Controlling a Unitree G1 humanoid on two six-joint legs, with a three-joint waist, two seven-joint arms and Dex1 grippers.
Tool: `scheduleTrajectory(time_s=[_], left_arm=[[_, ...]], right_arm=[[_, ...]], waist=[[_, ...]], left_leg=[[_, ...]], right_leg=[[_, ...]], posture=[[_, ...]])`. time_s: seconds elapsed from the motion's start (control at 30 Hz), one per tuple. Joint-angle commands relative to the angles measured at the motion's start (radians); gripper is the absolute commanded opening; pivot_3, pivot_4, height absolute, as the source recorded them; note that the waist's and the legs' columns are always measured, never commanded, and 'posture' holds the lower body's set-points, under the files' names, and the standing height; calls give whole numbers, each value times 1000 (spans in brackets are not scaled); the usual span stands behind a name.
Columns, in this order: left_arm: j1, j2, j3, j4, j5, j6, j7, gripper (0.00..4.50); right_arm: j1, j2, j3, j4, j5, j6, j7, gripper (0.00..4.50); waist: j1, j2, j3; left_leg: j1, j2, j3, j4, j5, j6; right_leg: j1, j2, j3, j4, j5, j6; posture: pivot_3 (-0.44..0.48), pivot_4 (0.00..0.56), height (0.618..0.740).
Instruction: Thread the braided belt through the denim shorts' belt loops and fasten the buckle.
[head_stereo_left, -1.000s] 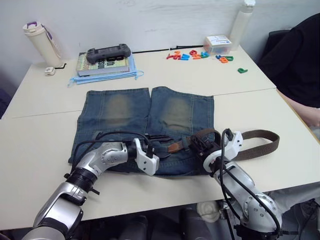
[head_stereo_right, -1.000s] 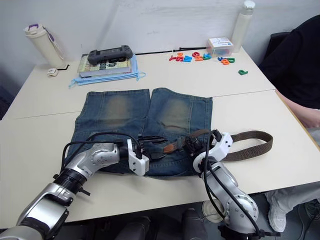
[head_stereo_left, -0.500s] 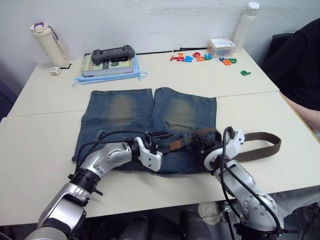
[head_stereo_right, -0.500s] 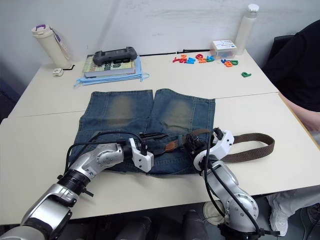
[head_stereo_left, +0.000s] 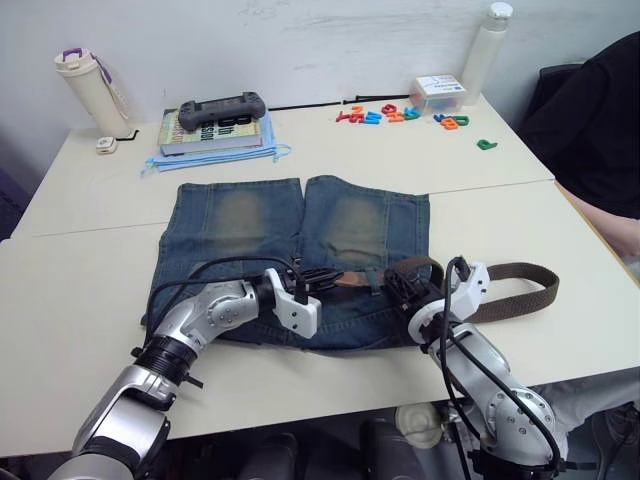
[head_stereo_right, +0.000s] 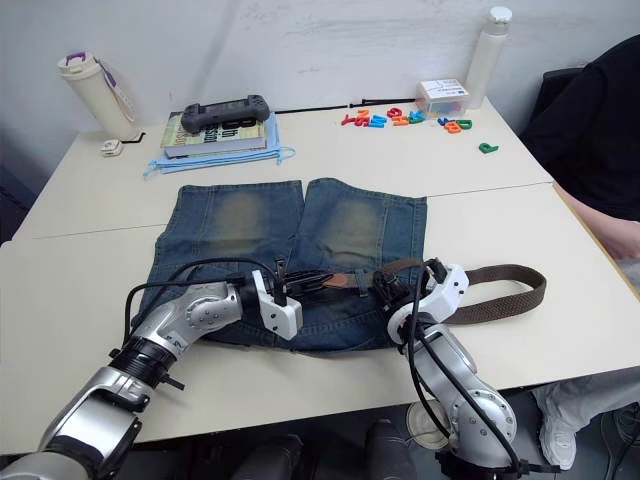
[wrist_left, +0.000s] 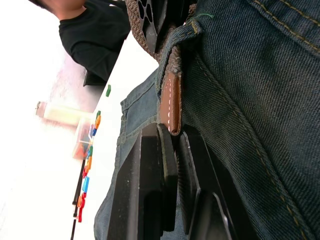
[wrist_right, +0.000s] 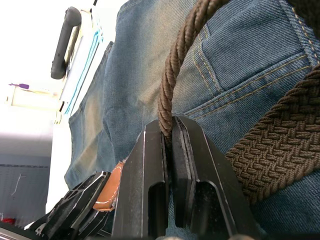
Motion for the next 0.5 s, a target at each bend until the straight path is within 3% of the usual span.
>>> scheduleTrajectory(time_s=[0.03,0.27,0.37,0.5], left_arm=[[55,15,-36,22,19,-5,-25,111],[65,34,-40,8,-11,-2,-84,111],[63,32,-43,10,-16,2,-102,0],[64,26,-50,15,-25,10,-126,0]], right_arm=[[-5,-18,39,-37,-9,32,3,0],[-6,-33,51,-32,-19,59,-7,0],[-14,-32,43,-32,-16,62,-9,1129],[-16,-41,22,-52,11,58,-22,2971]], waist=[[-1,0,0],[-6,0,0],[-8,0,0],[-9,0,0]], left_leg=[[0,0,0,0,0,0],[0,2,0,-1,-1,-2],[0,3,0,-1,-2,-2],[0,3,0,-1,-2,-2]], right_leg=[[0,0,0,0,0,0],[-1,2,0,-1,-1,-1],[-1,4,0,-1,-1,-1],[-1,4,0,-1,-1,-1]], posture=[[0,150,714],[0,150,714],[0,150,714],[0,150,714]])
